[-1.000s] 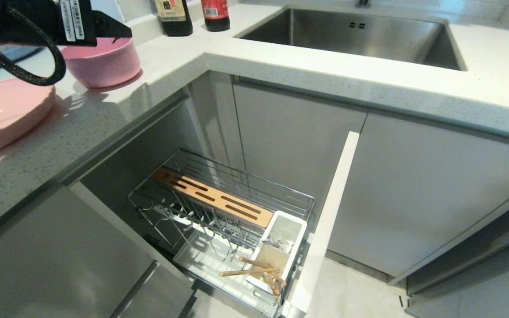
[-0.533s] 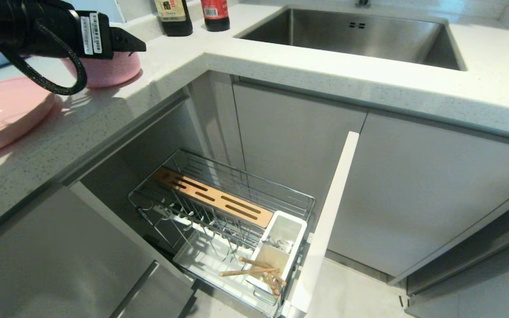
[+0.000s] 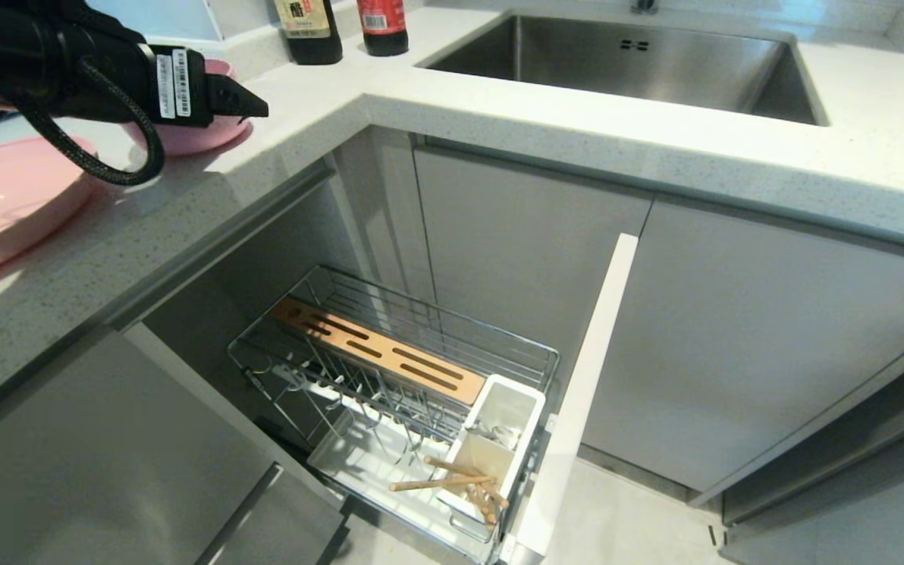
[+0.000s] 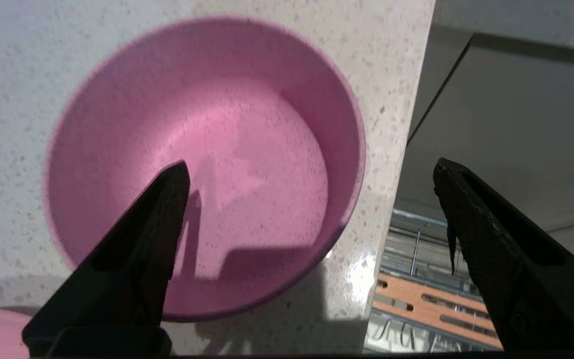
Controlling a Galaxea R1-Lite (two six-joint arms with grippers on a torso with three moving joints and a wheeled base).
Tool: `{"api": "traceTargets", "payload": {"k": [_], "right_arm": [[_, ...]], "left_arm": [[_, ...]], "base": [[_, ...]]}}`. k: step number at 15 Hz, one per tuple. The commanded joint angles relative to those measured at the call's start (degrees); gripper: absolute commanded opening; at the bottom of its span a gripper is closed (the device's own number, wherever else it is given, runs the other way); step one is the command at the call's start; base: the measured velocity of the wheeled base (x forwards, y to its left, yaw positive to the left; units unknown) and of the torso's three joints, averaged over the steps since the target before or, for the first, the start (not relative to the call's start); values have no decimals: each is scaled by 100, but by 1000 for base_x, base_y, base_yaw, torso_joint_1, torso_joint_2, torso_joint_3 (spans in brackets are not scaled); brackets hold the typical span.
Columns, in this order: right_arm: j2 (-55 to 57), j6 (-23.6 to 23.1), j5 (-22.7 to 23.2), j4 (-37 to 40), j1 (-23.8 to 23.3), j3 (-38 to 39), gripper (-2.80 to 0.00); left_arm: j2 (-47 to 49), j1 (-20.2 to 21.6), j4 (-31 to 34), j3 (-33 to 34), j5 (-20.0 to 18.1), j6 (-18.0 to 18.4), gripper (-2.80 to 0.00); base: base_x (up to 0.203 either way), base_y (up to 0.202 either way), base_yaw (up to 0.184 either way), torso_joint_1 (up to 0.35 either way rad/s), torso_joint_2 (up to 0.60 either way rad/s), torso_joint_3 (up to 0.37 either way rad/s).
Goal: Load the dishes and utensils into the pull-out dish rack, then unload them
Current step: Pick up the bowl and place it in the cupboard
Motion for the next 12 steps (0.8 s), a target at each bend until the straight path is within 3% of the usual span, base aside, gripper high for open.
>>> {"api": "traceTargets", "payload": {"k": [1, 12], "right_arm": [[0, 0, -2, -5, 2, 9, -280], [0, 0, 5, -5, 2, 9, -280]], "left_arm": [[30, 20, 36, 8, 6, -2, 0], [40, 90, 326, 17, -7, -194, 0]], "base": [[0, 0, 0, 0, 0, 0], [0, 0, 0, 0, 0, 0]]}}
